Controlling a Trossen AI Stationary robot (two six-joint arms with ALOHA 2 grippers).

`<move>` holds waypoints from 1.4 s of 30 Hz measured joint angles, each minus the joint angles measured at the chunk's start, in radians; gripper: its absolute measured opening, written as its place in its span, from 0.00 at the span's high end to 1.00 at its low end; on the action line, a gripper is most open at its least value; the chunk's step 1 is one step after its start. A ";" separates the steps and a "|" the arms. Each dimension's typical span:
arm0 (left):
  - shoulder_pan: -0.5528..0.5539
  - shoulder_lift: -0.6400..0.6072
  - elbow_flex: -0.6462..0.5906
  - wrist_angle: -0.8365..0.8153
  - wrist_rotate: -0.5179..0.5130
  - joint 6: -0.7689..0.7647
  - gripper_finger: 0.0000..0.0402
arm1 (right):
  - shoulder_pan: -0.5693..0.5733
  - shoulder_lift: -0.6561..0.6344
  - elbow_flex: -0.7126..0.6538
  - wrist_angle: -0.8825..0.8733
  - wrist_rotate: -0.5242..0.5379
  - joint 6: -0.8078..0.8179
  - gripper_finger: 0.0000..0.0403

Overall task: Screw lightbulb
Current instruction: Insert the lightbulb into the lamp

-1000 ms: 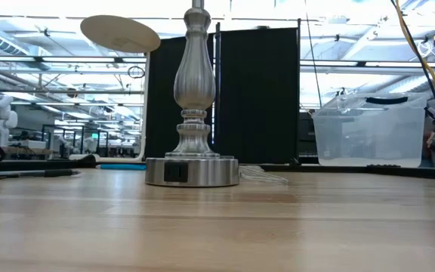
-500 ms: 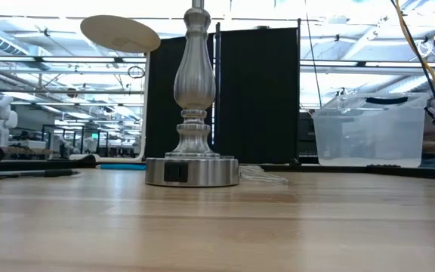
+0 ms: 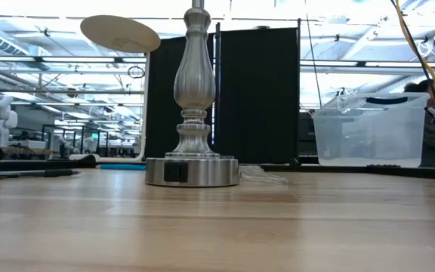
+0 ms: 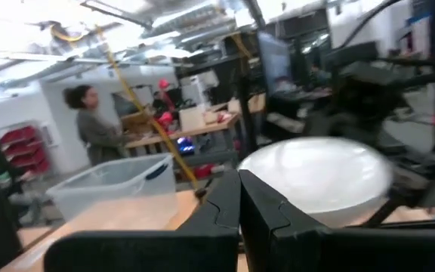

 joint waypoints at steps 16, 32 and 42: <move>-0.110 0.037 0.000 -0.061 0.022 0.028 1.00 | -0.074 -0.001 0.000 0.118 -0.013 -0.096 1.00; -0.063 0.047 -0.001 -0.060 0.002 0.024 1.00 | -0.037 -0.005 0.000 0.094 -0.068 -0.056 1.00; 0.036 0.056 -0.001 -0.064 -0.013 -0.010 1.00 | 0.009 0.000 -0.002 0.066 -0.101 -0.055 1.00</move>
